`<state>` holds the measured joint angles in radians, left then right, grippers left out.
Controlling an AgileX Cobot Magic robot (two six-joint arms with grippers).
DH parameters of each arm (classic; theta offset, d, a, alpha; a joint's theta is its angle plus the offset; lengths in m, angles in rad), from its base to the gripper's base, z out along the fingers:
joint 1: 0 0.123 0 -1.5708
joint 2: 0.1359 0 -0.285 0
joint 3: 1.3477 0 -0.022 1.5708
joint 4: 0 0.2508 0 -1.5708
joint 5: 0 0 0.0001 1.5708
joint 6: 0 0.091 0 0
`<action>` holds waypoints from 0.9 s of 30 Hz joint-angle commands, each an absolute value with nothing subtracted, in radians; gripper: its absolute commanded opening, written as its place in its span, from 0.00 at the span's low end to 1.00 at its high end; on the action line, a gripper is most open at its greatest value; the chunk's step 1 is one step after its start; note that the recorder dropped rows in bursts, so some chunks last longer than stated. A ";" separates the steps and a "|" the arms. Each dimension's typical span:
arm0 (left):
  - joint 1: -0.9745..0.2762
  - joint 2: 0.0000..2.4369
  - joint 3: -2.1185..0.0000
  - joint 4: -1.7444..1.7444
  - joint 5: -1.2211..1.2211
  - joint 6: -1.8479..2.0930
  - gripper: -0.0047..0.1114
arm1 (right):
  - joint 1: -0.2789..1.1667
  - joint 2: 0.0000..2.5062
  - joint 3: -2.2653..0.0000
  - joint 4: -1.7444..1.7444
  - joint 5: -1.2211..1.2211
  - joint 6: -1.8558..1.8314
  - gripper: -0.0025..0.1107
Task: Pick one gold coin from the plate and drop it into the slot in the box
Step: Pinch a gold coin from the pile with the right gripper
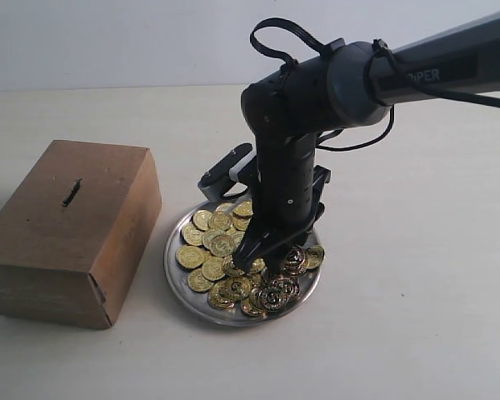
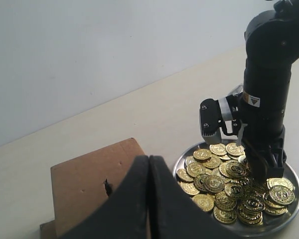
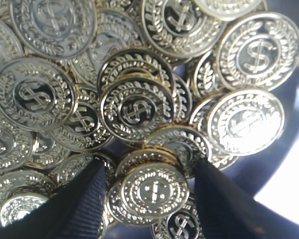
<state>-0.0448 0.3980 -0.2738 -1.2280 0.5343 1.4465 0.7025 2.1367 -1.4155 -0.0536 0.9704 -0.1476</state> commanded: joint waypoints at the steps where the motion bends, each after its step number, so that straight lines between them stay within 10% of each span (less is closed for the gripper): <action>1: -0.051 0.404 -0.279 -1.240 0.535 1.446 0.04 | 0.701 2.140 -1.413 -0.061 0.976 -0.146 0.47; 27: -0.051 0.404 -0.279 -1.240 0.535 1.446 0.04 | 0.701 2.138 -1.413 -0.065 0.977 -0.147 0.33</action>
